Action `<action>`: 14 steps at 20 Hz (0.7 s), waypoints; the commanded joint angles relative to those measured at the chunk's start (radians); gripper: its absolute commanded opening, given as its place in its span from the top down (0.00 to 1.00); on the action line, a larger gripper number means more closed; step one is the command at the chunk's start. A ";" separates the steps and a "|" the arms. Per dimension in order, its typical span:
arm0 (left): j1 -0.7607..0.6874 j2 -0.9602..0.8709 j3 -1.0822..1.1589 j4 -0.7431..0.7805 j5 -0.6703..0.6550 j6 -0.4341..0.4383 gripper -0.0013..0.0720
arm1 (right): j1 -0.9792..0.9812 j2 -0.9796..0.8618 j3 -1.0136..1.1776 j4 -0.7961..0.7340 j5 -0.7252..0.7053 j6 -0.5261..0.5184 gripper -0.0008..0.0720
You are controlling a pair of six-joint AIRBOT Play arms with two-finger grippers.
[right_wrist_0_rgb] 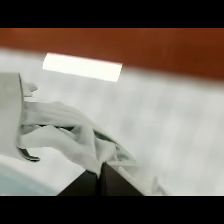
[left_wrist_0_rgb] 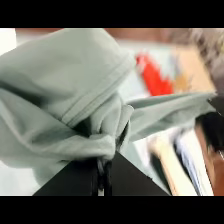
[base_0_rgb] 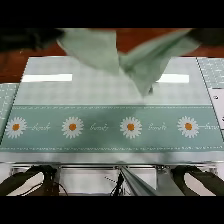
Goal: Fold the shirts.
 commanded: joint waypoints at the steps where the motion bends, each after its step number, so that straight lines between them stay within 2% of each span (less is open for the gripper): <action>1: 0.078 0.171 0.183 -0.038 0.115 0.016 0.95 | -0.045 0.044 0.440 -0.059 0.076 0.019 0.96; 4: 0.187 0.335 0.229 0.070 0.114 -0.005 0.95 | -0.045 0.197 0.449 -0.150 0.039 0.019 0.96; 6: 0.255 0.448 0.229 0.239 0.078 -0.074 0.95 | -0.045 0.283 0.449 -0.255 0.083 0.041 0.95; 9: 0.323 0.597 0.229 0.544 -0.085 -0.203 0.95 | -0.043 0.401 0.396 -0.394 0.167 0.099 0.95; 11: 0.346 0.662 0.219 0.680 -0.214 -0.251 0.95 | -0.043 0.485 0.280 -0.422 0.184 0.113 0.95; 14: 0.346 0.747 0.083 0.697 -0.311 -0.345 0.95 | -0.043 0.576 0.068 -0.426 0.241 0.151 0.95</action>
